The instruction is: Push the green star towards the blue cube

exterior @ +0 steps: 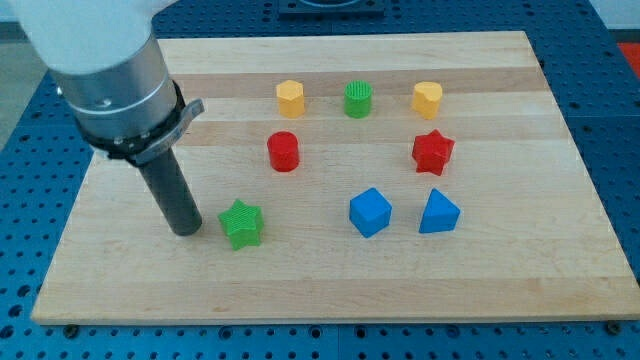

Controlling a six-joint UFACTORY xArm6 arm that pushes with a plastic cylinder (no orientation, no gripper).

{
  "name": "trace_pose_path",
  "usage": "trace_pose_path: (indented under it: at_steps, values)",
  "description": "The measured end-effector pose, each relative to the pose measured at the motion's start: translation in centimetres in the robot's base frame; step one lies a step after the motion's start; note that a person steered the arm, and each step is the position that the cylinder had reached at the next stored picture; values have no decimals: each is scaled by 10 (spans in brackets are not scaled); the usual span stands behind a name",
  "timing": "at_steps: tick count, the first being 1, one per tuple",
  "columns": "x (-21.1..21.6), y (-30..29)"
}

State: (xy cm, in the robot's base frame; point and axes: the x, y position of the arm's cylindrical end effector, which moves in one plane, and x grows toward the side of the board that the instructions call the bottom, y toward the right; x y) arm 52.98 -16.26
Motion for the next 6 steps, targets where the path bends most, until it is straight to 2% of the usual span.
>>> trace_pose_path:
  at_steps: [2,6]
  values:
    - [-6,40]
    - [-13,64]
